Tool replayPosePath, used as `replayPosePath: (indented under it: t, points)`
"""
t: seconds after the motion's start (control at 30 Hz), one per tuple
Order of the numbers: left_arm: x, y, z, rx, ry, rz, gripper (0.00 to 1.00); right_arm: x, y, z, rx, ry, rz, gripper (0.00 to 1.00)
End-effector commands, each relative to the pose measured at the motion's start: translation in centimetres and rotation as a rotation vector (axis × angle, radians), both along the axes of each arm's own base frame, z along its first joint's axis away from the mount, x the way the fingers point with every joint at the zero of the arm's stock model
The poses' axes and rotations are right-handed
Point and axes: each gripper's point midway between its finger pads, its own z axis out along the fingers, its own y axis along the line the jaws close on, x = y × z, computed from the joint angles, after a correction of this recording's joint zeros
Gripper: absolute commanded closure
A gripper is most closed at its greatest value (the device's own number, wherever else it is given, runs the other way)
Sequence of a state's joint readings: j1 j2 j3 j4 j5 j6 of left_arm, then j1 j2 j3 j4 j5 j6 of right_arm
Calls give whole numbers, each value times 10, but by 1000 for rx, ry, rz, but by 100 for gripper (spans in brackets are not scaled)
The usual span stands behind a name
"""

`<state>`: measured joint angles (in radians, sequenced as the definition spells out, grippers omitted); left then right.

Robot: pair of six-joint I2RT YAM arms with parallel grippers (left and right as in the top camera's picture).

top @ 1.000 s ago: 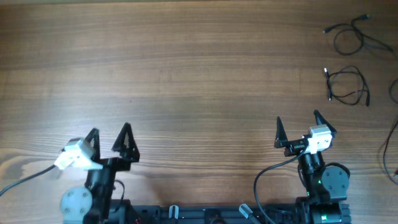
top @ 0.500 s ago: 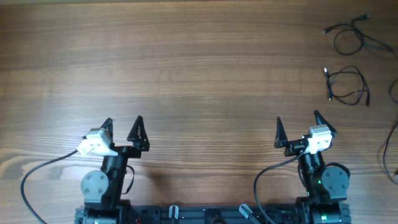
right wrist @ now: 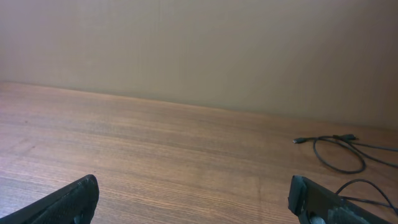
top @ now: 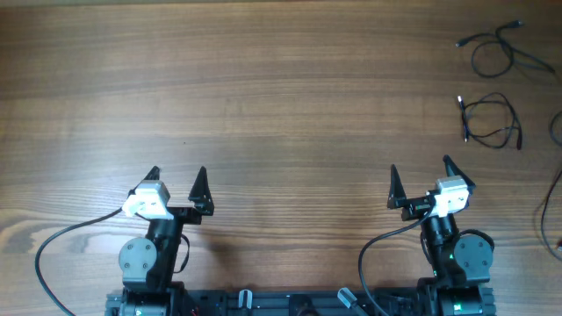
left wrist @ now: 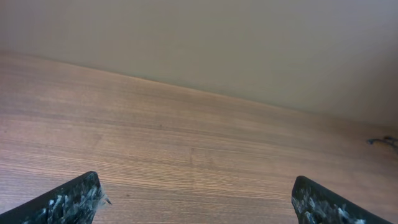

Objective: Untangle cables

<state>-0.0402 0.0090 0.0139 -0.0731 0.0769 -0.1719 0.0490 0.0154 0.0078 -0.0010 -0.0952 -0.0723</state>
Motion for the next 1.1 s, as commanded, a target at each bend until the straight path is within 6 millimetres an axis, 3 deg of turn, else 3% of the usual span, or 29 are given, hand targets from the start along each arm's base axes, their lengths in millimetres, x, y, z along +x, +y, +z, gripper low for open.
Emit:
replayPosePath:
  t: [0.0, 0.4, 1.07]
  points:
    - [-1, -7, -3, 37, -1, -37, 0, 0, -4, 2, -6, -13, -20, 0]
    - [-2, -17, -3, 157, -24, -96, 0, 0, -4, 2, -6, -13, -20, 0]
    - [-2, -16, -1, 159, -29, -93, 0, 0, -4, 2, -6, -13, -20, 0]
